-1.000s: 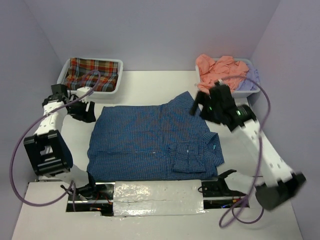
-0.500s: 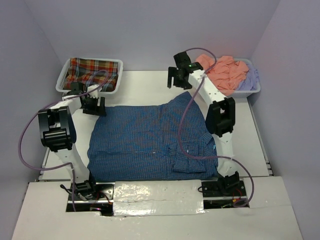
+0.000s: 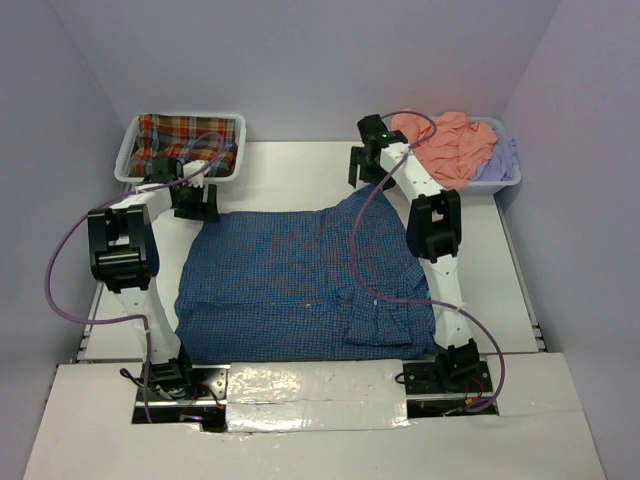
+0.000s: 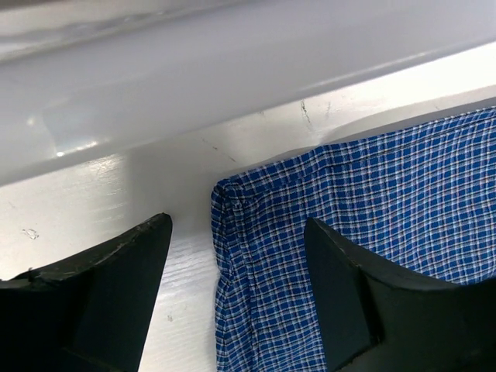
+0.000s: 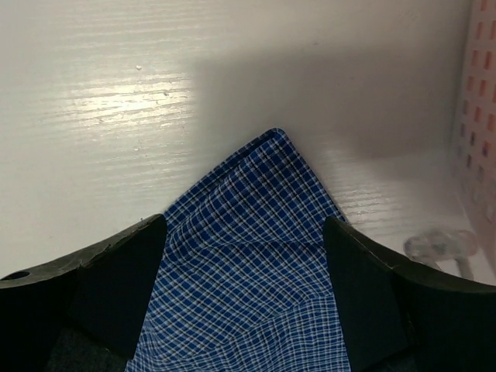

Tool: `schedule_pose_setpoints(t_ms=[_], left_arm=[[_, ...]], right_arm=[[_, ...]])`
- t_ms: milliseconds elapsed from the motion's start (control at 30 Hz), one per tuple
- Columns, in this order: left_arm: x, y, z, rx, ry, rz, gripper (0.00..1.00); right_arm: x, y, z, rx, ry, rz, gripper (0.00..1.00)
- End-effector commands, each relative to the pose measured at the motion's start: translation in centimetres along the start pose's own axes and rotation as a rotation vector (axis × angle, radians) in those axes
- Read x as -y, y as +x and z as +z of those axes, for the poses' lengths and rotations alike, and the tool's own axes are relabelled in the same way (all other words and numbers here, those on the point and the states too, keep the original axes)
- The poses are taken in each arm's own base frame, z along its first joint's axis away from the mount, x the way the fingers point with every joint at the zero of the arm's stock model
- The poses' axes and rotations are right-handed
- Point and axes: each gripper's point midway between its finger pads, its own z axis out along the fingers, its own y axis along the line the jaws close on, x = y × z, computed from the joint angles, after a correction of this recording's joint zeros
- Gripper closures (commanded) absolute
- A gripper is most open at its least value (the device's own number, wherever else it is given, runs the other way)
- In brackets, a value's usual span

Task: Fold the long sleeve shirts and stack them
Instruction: Fold the shirt

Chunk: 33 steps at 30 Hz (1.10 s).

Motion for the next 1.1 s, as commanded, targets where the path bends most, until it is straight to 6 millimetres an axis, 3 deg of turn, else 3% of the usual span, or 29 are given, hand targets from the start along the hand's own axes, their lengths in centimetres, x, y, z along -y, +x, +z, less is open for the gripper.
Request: schedule_pose_setpoints(t_ms=[0, 133, 233, 300, 333, 400, 500, 533, 667, 767, 867, 967, 1000, 1033, 1067], left_arm=[[0.9, 1.0, 1.7, -0.032, 0.046, -0.011, 0.18], [2.7, 1.8, 2.1, -0.054, 0.106, -0.009, 0.25], [3.7, 2.1, 2.5, -0.071, 0.130, 0.001, 0.37], [4.0, 2.2, 3.0, -0.084, 0.141, 0.013, 0.47], [4.0, 2.2, 3.1, -0.085, 0.143, 0.014, 0.51], [3.9, 2.6, 3.5, -0.103, 0.144, 0.017, 0.62], [4.0, 3.0, 3.7, -0.123, 0.160, 0.014, 0.89], [4.2, 3.2, 3.8, -0.128, 0.167, 0.011, 0.98], [4.5, 2.7, 2.5, -0.099, 0.181, 0.021, 1.00], [4.8, 1.1, 0.5, -0.033, 0.198, 0.065, 1.00], [5.1, -0.4, -2.0, 0.038, 0.195, 0.156, 1.00], [5.2, -1.0, -4.6, 0.098, 0.174, 0.242, 1.00], [5.3, -0.3, -4.9, 0.099, 0.174, 0.253, 1.00], [5.1, -1.0, -6.2, 0.139, 0.154, 0.276, 1.00], [5.0, -1.1, -6.8, 0.156, 0.148, 0.300, 1.00]], right_arm=[[-1.1, 0.5, 0.3, -0.010, 0.003, -0.054, 0.11], [-1.9, 2.2, 1.8, -0.048, -0.007, -0.074, 0.13], [-2.3, 3.3, 2.6, -0.072, -0.015, -0.082, 0.22], [-2.2, 3.8, 3.0, -0.085, -0.016, -0.086, 0.39], [-2.2, 4.0, 3.1, -0.089, -0.016, -0.088, 0.39], [-2.3, 4.2, 2.8, -0.094, -0.025, -0.097, 0.51], [-2.2, 4.1, 2.0, -0.086, -0.037, -0.101, 0.64], [-2.3, 4.0, 1.8, -0.077, -0.040, -0.104, 0.74], [-2.0, 3.8, 0.2, -0.058, -0.033, -0.122, 1.00], [-1.9, 3.5, -1.8, -0.030, -0.020, -0.127, 1.00], [-2.0, 3.2, -5.7, 0.041, -0.024, -0.131, 1.00], [-2.3, 3.4, -8.8, 0.108, -0.050, -0.114, 1.00], [-2.2, 3.6, -9.4, 0.118, -0.054, -0.108, 1.00], [-2.3, 3.5, -9.9, 0.141, -0.060, -0.100, 1.00], [-2.5, 3.3, -11.5, 0.174, -0.075, -0.089, 1.00]])
